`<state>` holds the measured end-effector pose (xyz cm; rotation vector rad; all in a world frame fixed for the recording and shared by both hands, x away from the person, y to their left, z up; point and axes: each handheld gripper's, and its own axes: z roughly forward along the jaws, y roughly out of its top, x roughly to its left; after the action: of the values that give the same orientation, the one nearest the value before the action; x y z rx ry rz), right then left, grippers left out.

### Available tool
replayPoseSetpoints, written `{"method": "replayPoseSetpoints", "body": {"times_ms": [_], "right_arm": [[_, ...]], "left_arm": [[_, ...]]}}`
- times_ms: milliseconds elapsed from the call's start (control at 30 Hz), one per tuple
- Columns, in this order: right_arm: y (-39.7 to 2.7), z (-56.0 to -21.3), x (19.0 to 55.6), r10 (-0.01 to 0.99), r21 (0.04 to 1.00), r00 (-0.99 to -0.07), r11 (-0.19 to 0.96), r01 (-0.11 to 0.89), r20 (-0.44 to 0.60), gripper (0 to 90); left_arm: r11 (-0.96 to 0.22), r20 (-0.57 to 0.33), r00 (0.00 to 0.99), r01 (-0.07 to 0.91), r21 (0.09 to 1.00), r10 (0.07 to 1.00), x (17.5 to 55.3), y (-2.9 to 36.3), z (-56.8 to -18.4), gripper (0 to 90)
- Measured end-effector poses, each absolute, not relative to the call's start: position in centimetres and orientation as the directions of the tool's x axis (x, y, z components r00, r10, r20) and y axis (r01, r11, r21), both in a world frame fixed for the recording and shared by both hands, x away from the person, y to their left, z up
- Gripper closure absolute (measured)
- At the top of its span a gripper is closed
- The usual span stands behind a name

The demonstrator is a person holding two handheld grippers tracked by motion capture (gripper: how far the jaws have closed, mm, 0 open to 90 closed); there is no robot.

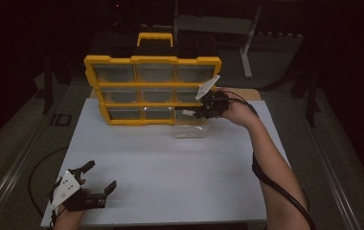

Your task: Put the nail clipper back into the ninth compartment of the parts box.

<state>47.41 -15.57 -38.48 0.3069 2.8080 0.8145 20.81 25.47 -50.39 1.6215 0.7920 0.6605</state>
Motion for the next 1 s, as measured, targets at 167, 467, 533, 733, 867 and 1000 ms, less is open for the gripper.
{"method": "replayPoseSetpoints", "body": {"times_ms": [167,467,533,733,867,1000], "right_arm": [[-15.2,-39.3,47.6,0.243,0.53,-0.961,0.837,0.138,-0.133,77.7],[-14.7,-40.4,47.7,0.245,0.498,-0.962,0.853,0.156,-0.118,77.6],[-14.5,-40.5,47.8,0.243,0.488,-0.963,0.859,0.157,-0.119,77.6],[-14.3,-41.0,47.9,0.25,0.463,-0.962,0.869,0.173,-0.11,77.6],[-14.0,-41.3,48.0,0.245,0.447,-0.963,0.878,0.172,-0.11,77.6],[-13.7,-41.3,48.0,0.244,0.435,-0.963,0.883,0.173,-0.113,77.5]], "left_arm": [[-0.115,0.002,0.613,0.145,0.983,0.79,20.8,25.4,-50.4,0.2],[-0.115,0.001,0.615,0.146,0.983,0.788,20.8,25.4,-50.4,0.2],[-0.116,0.001,0.616,0.146,0.983,0.788,20.8,25.4,-50.4,0.2],[-0.113,-0.001,0.616,0.146,0.983,0.787,20.8,25.4,-50.4,0.2],[-0.113,-0.001,0.617,0.146,0.983,0.787,20.8,25.4,-50.4,0.2],[-0.112,-0.002,0.616,0.147,0.983,0.788,20.8,25.4,-50.4,0.2]]}}
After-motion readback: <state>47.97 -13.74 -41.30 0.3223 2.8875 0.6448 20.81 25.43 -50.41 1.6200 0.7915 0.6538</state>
